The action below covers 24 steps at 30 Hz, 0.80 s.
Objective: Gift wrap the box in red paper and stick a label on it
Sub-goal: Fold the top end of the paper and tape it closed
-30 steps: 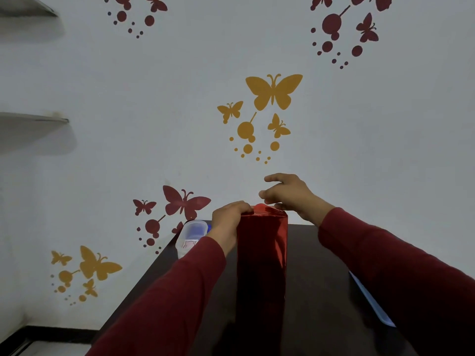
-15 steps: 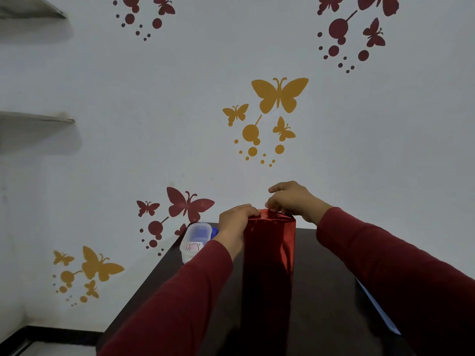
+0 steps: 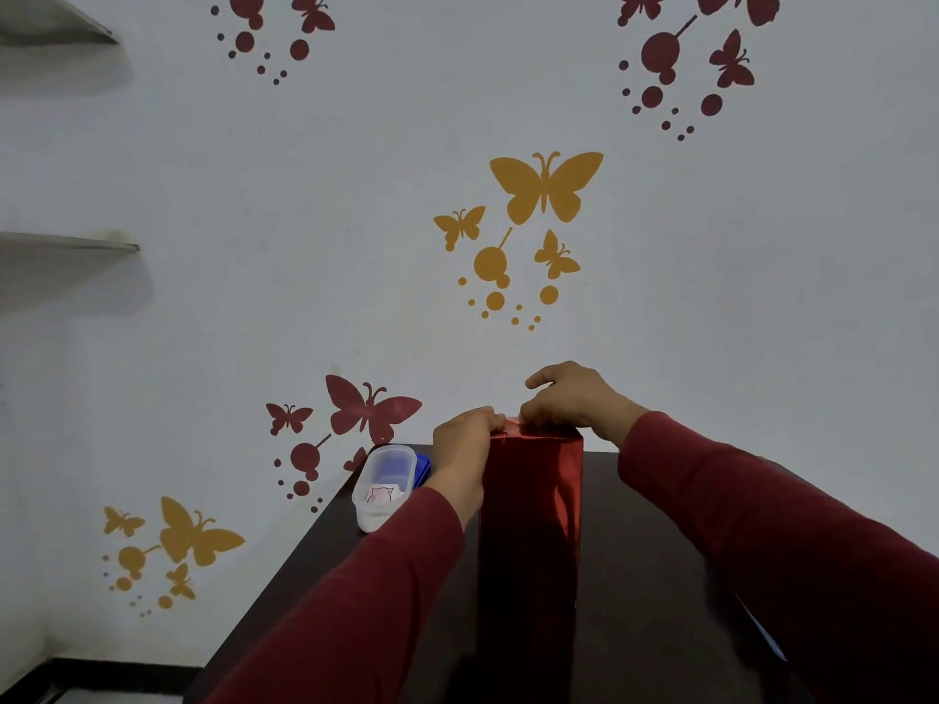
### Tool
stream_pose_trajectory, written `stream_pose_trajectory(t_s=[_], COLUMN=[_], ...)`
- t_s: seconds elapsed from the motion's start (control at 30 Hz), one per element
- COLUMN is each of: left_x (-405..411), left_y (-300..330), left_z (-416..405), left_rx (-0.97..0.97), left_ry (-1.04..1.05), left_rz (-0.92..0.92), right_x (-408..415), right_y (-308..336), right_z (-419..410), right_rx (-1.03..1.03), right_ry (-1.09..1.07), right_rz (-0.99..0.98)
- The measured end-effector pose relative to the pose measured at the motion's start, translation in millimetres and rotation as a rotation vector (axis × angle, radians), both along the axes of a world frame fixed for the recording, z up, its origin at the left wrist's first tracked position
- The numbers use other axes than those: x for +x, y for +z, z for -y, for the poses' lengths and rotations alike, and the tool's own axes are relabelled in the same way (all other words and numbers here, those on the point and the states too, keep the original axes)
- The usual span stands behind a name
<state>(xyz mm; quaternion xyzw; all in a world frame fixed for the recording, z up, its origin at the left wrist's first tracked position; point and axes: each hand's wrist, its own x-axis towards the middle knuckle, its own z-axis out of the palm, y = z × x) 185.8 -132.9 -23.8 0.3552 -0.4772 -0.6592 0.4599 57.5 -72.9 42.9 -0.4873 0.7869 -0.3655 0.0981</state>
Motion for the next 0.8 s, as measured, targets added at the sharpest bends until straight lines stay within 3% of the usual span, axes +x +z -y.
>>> stream_pose_trajectory(t_s=[0.2, 0.37, 0.53, 0.6, 0.73, 0.8], left_x=[-10.9, -11.8, -14.9, -15.2, -15.3, -18.0], left_y=[-2.4, 8.2, 3.7, -0.2, -3.9, -3.3], left_z=[10.0, 2.3, 10.8, 14.9, 15.9, 16.2], left_rx=[-0.006, -0.169, -0.195, -0.2, -0.162, -0.136], left_ry=[0.032, 0.087, 0.139, 0.137, 0.128, 0.132], left_rz=[0.096, 0.295, 0.308, 0.292, 0.205, 0.183], right_x=[-2.3, -1.3, -2.1, -9.6, -16.4, -16.0], right_y=[4.5, 6.9, 8.5, 2.1, -21.1, -29.0], right_z=[3.7, 4.7, 11.9, 9.3, -9.3, -9.5], right_rx=[0.05, 0.068, 0.093, 0.008, -0.152, -0.208], right_ry=[0.009, 0.003, -0.091, -0.142, -0.069, -0.049], right_rz=[0.01, 0.042, -0.034, 0.073, 0.558, 0.612])
